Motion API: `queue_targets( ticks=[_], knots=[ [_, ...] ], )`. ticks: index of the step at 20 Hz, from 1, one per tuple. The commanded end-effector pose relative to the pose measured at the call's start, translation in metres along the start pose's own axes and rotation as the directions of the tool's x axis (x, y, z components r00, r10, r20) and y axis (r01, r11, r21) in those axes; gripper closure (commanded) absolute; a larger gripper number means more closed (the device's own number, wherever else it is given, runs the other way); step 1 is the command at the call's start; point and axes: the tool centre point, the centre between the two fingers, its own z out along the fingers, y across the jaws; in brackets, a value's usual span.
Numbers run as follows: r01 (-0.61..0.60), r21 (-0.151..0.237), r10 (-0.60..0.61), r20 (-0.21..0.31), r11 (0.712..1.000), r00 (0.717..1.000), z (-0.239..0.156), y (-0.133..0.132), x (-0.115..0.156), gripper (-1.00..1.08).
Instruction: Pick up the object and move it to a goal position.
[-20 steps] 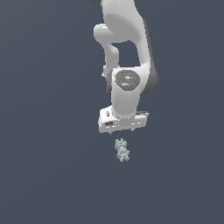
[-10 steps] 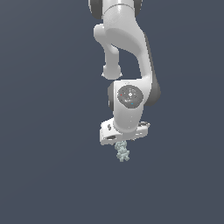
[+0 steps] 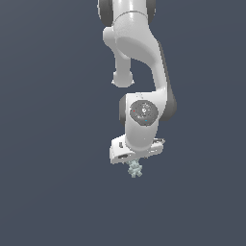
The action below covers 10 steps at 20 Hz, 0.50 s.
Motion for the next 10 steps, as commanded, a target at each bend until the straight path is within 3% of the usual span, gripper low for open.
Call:
queue_targets(
  ticks=[1, 10],
  knots=[
    [0.0, 0.0, 0.0, 0.0, 1.0, 1.0, 0.0, 0.0, 0.0, -0.92],
    [0.001, 0.0, -0.001, -0.001, 1.0, 1.0, 0.037, 0.0, 0.0, -0.92]
  ],
)
